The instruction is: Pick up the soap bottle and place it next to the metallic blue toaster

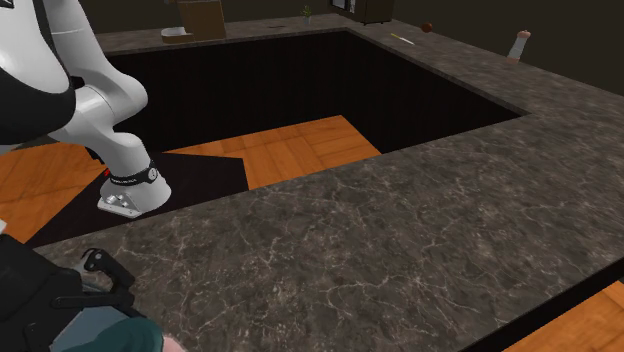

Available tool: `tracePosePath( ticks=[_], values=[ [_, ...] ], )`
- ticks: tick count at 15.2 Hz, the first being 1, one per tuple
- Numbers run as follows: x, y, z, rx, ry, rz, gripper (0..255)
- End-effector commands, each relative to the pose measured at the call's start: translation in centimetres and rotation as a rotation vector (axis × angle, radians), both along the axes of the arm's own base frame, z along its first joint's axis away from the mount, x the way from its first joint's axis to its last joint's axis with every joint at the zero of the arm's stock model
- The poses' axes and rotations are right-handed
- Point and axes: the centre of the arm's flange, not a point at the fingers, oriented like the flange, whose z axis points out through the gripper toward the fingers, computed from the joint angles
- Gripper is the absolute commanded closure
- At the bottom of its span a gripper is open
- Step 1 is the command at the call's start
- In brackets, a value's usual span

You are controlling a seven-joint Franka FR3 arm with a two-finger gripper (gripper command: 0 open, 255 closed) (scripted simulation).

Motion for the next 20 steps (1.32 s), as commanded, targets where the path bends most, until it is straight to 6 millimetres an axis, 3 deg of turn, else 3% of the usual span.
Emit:
tracePosePath(
  ticks=[1,14,20],
  values=[
    [0.0,0.0,-1.1,-0.001,-0.001,0.0,255],
    [0.0,0.0,-7.8,-0.001,-0.001,0.0,255],
    [0.0,0.0,-7.8,-0.001,-0.001,0.0,255]
  ],
)
